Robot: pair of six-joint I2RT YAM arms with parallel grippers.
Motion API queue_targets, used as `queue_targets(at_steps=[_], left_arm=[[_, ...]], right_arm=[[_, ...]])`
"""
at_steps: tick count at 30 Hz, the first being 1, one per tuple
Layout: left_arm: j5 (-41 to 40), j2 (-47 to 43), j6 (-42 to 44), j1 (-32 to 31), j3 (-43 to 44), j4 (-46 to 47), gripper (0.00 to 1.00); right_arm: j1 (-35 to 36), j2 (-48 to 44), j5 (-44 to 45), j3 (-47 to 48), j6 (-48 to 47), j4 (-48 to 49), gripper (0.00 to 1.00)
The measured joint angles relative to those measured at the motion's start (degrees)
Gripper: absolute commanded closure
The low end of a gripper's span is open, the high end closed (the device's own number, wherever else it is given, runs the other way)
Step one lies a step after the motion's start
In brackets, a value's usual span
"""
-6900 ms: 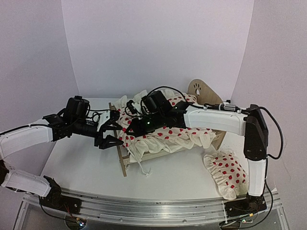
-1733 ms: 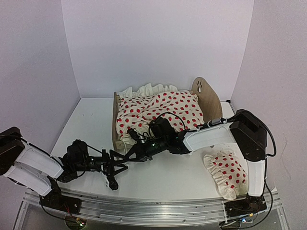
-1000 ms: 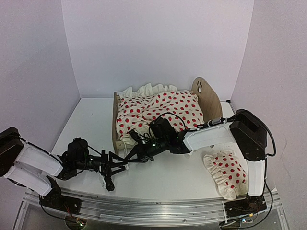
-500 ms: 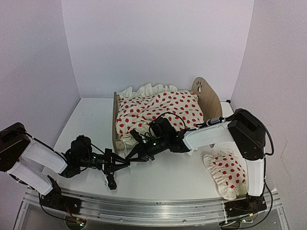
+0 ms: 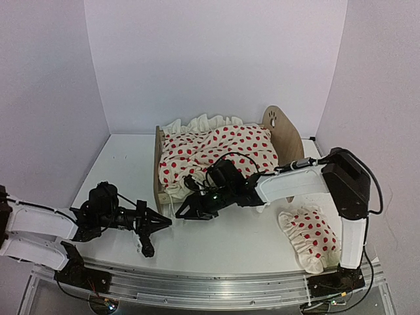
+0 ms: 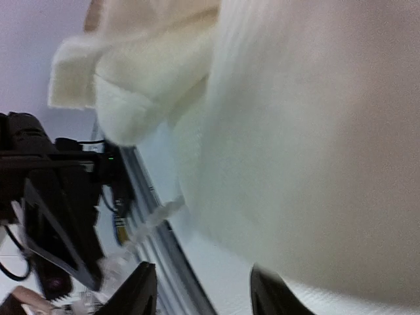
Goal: Set up the pet bed
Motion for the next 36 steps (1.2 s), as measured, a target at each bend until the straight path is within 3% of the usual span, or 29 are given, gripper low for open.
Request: queue_targets(at_steps=[6, 12, 19, 22, 29, 36], left_arm=[[-1.0, -11.8, -4.2, 0.0, -0.5, -12.0, 1.00], [-2.3, -11.3, -5.9, 0.0, -2.5, -15.8, 1.00], [-4.0, -9.9, -7.2, 0.0, -2.5, -16.5, 1.00], [-4.0, -9.9, -7.8, 0.0, -2.5, -16.5, 1.00], [-4.5, -10.0, -9.3, 0.0, -2.5, -16.5, 1.00], [-6.2, -9.2, -15.6, 0.0, -1.8, -16.5, 1.00]], right_arm=[[-0.4, -5.7, 14.1, -1.4, -12.2, -7.8, 0.43], [2.8, -1.5, 22.1, -1.3, -31.9, -6.7, 0.42], [4.5, 5.0, 26.9, -0.9, -44.9, -4.1, 0.43], [4.3, 7.0, 29.8, 0.3, -47.1, -2.7, 0.52], [4.3, 7.6, 32.8, 0.5, -48.9, -1.0, 0.96], [4.3, 6.9, 30.0, -1.1, -47.9, 0.2, 1.00]])
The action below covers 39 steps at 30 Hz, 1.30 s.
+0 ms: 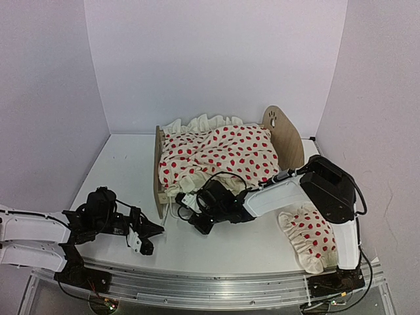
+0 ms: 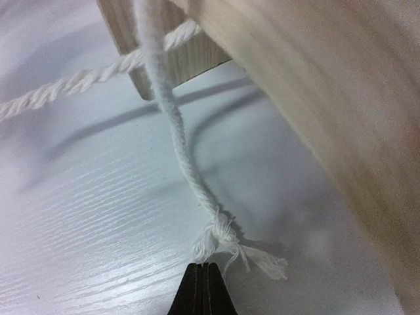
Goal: Set up the pet bed
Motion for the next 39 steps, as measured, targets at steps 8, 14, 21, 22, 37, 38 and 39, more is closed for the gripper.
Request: queue_targets(at_steps=[8, 14, 21, 22, 37, 38, 39], left_arm=[[-3.6, 3.2, -15.7, 0.0, 9.6, -0.9, 1.00], [-4.7, 4.4, -23.1, 0.0, 11.1, -0.9, 1.00], [-6.9, 6.5, -28.2, 0.0, 11.9, -0.8, 1.00], [-7.3, 6.5, -28.7, 0.0, 12.0, -0.9, 1.00], [-9.7, 6.5, -30.7, 0.0, 12.9, -1.1, 1.00], [-9.8, 6.5, -30.9, 0.0, 13.0, -1.1, 1.00], [-9.8, 6.5, -31.2, 0.0, 13.2, -1.2, 1.00]], right_arm=[[2.5, -5.6, -6.6, -5.5, 7.0, -2.4, 1.00], [4.8, -8.4, -6.6, -6.9, 10.2, -0.4, 0.93], [2.8, -8.0, -2.6, -9.1, 8.7, 6.1, 0.71], [2.0, -7.2, -2.5, -8.5, 8.0, 6.8, 0.69], [-1.0, 1.1, -2.2, -2.8, 1.5, 11.1, 0.70], [-0.8, 1.1, -2.2, -3.0, 1.6, 10.7, 0.70], [-0.4, 1.2, -1.9, -3.5, 1.7, 10.5, 0.70]])
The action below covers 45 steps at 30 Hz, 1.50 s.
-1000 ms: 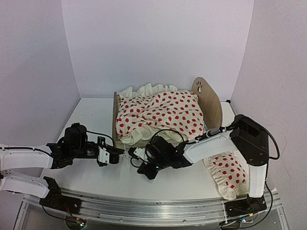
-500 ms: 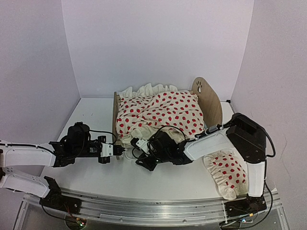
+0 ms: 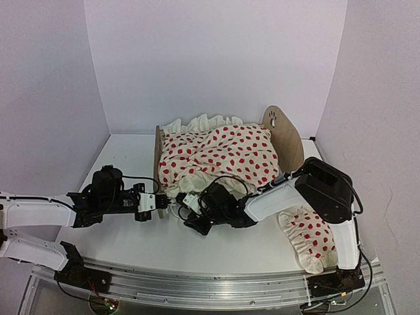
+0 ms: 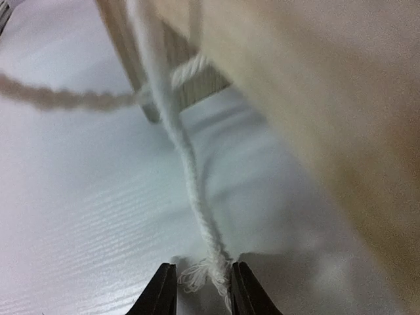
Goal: Set up the pet bed
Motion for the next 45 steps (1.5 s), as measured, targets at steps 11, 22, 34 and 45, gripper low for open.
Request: queue_targets(at_steps=[11, 22, 34, 45], left_arm=[[-0.4, 0.1, -1.9, 0.0, 0.4, 0.0, 1.00], [1.2, 1.9, -9.2, 0.0, 2.8, 0.0, 1.00], [6.3, 14.5, -23.8, 0.0, 10.3, -1.5, 0.64], [5.8, 16.1, -19.0, 2.7, 15.5, -10.5, 0.12]], right_arm=[[2.9, -1.2, 3.8, -2.2, 4.4, 0.6, 1.00], [5.9, -6.3, 0.9, -5.8, 11.8, -4.2, 1.00], [9.2, -8.4, 0.7, -6.6, 15.3, 2.5, 1.00], [10.5, -9.0, -5.7, -7.2, 17.7, 2.3, 1.00]])
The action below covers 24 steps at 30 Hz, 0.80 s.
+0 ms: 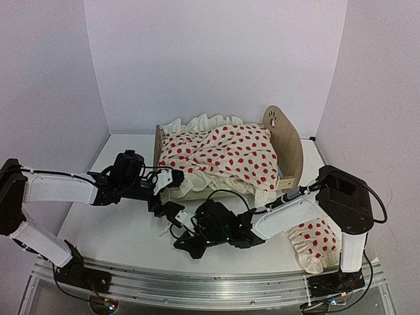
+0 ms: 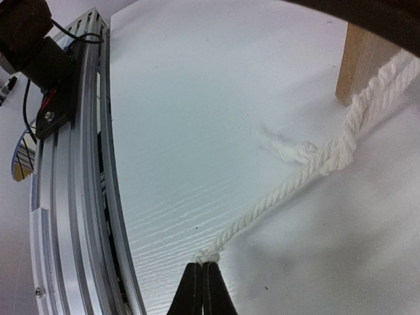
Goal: Set up the pet bed
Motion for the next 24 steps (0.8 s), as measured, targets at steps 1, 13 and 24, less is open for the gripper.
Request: queue_targets(at_steps=[1, 13, 24], left_arm=[[0.3, -0.2, 0.6, 0.4, 0.3, -1.2, 0.12], [10.7, -18.3, 22.4, 5.2, -2.9, -14.8, 0.37], [3.2, -13.7, 31.9, -2.4, -17.4, -1.4, 0.54]], right_arm=[[-0.1, 0.0, -0.5, 0.0, 0.4, 0.3, 1.00], [-7.1, 0.0, -7.9, 4.2, 10.7, 3.9, 1.00], [-8.9, 0.0, -12.2, 5.7, 15.9, 6.0, 1.00]])
